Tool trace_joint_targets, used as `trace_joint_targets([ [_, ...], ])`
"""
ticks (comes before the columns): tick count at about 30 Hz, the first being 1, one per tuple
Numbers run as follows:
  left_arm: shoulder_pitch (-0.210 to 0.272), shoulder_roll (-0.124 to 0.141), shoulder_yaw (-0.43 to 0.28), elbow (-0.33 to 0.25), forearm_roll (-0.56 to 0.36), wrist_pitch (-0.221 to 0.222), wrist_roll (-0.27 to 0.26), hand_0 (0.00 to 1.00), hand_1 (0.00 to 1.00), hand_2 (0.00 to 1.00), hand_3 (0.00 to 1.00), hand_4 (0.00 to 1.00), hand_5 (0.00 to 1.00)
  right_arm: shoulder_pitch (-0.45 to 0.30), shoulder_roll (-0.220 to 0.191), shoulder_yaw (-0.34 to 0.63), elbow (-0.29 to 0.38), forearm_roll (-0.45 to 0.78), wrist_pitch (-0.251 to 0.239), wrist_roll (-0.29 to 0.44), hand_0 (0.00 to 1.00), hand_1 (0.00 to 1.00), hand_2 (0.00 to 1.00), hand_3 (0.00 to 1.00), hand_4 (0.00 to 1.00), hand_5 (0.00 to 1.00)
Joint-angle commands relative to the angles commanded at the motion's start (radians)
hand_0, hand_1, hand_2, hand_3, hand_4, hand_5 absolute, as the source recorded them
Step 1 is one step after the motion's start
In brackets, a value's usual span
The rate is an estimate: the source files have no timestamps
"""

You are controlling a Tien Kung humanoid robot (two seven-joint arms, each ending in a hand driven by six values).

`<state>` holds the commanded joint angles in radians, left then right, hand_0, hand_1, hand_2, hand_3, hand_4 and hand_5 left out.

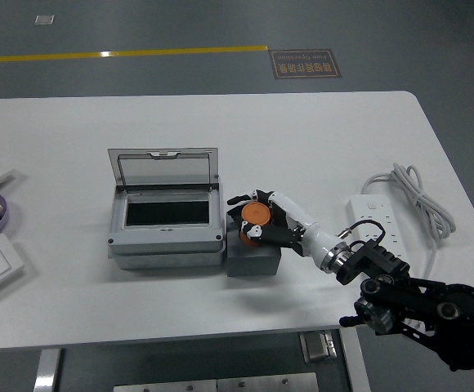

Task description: Pick up the cylinder from the cube,place it in the box,flap close box

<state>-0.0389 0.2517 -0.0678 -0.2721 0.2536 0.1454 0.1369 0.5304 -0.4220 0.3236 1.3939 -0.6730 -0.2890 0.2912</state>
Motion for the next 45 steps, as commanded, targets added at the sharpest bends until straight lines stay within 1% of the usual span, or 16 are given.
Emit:
trace_joint_targets([
  [7, 0.0, 0.0, 0.001, 0.0, 0.001, 0.0, 0.001, 0.595, 0.579, 0.571, 0.622, 0.684, 0.215, 0.001, 0.0, 0.0, 0.001, 0.0, 0.001, -0.005, 0.754, 0.692, 0.629, 0.667, 0.463, 0.093],
  [8, 0.0, 0.0, 0.0, 0.0, 0.001, 0.0, 0.001, 0.593, 0.579, 0.572, 0.621, 0.686, 0.206, 0.001, -0.001, 0.0, 0.001, 0.0, 0.001, -0.005, 0.753, 0.693, 0.627, 0.669, 0.417, 0.039],
  [10, -0.001, 0.001, 0.0, 0.0, 0.001, 0.0, 0.0, 0.593, 0.579, 0.572, 0.621, 0.686, 0.206, 0.001, -0.001, 0.0, 0.003, 0.0, -0.001, -0.007, 0.753, 0.693, 0.627, 0.669, 0.417, 0.039],
  [15, 0.0, 0.001, 0.0, 0.0, 0.001, 0.001, 0.0, 0.591, 0.579, 0.571, 0.619, 0.686, 0.191, -0.003, -0.002, 0.004, 0.009, 0.008, -0.023, -0.002, 0.752, 0.693, 0.625, 0.658, 0.412, 0.035],
  [19, -0.001, 0.0, -0.003, 0.001, 0.0, 0.001, -0.002, 0.591, 0.579, 0.571, 0.619, 0.686, 0.191, -0.016, 0.0, 0.029, 0.016, -0.002, -0.037, -0.015, 0.752, 0.693, 0.625, 0.658, 0.412, 0.035],
  [20, -0.001, 0.0, -0.004, 0.001, 0.001, 0.002, -0.002, 0.589, 0.578, 0.571, 0.619, 0.687, 0.185, -0.023, 0.001, 0.042, 0.019, -0.01, -0.041, -0.022, 0.757, 0.679, 0.607, 0.615, 0.294, 0.002],
  [25, -0.002, 0.0, -0.005, 0.002, -0.002, 0.002, -0.005, 0.589, 0.578, 0.571, 0.619, 0.687, 0.185, -0.051, 0.01, 0.108, 0.033, -0.03, -0.058, -0.035, 0.757, 0.679, 0.607, 0.615, 0.294, 0.002],
  [26, -0.002, 0.0, -0.005, 0.002, -0.003, 0.003, -0.005, 0.589, 0.578, 0.571, 0.62, 0.686, 0.18, -0.057, 0.013, 0.124, 0.037, -0.033, -0.062, -0.034, 0.754, 0.655, 0.565, 0.499, 0.186, 0.002],
  [31, -0.002, 0.001, -0.005, 0.003, -0.007, 0.003, -0.007, 0.589, 0.578, 0.571, 0.62, 0.686, 0.18, -0.066, 0.029, 0.174, 0.043, -0.039, -0.08, -0.019, 0.754, 0.655, 0.565, 0.499, 0.186, 0.002],
  [32, -0.002, 0.001, -0.004, 0.004, -0.008, 0.003, -0.007, 0.589, 0.576, 0.572, 0.621, 0.689, 0.177, -0.067, 0.032, 0.181, 0.043, -0.039, -0.083, -0.016, 0.701, 0.58, 0.542, 0.413, 0.074, 0.002],
  [34, -0.002, 0.001, -0.004, 0.004, -0.009, 0.003, -0.008, 0.589, 0.576, 0.572, 0.621, 0.689, 0.177, -0.067, 0.036, 0.193, 0.045, -0.037, -0.089, -0.009, 0.701, 0.58, 0.542, 0.413, 0.074, 0.002],
  [37, -0.001, 0.0, -0.003, 0.003, -0.01, 0.003, -0.008, 0.589, 0.576, 0.572, 0.621, 0.689, 0.177, -0.06, 0.041, 0.204, 0.057, -0.051, -0.112, -0.008, 0.701, 0.58, 0.542, 0.413, 0.074, 0.002],
  [38, -0.001, 0.001, -0.002, 0.004, -0.011, 0.004, -0.008, 0.588, 0.576, 0.57, 0.622, 0.691, 0.184, -0.055, 0.043, 0.206, 0.067, -0.067, -0.125, -0.015, 0.602, 0.512, 0.496, 0.361, 0.081, 0.002],
  [42, -0.001, 0.002, 0.002, 0.004, -0.015, 0.004, -0.009, 0.588, 0.576, 0.57, 0.622, 0.691, 0.184, -0.017, 0.062, 0.203, 0.111, -0.139, -0.177, -0.05, 0.602, 0.512, 0.496, 0.361, 0.081, 0.002],
  [43, -0.001, 0.003, 0.004, 0.004, -0.017, 0.005, -0.009, 0.588, 0.576, 0.57, 0.622, 0.691, 0.184, -0.007, 0.068, 0.198, 0.118, -0.145, -0.189, -0.049, 0.602, 0.512, 0.496, 0.361, 0.081, 0.002],
  [45, 0.0, 0.003, 0.009, 0.004, -0.02, 0.005, -0.009, 0.589, 0.575, 0.57, 0.622, 0.692, 0.184, 0.028, 0.089, 0.173, 0.128, -0.123, -0.221, -0.025, 0.572, 0.485, 0.487, 0.354, 0.07, 0.002],
])
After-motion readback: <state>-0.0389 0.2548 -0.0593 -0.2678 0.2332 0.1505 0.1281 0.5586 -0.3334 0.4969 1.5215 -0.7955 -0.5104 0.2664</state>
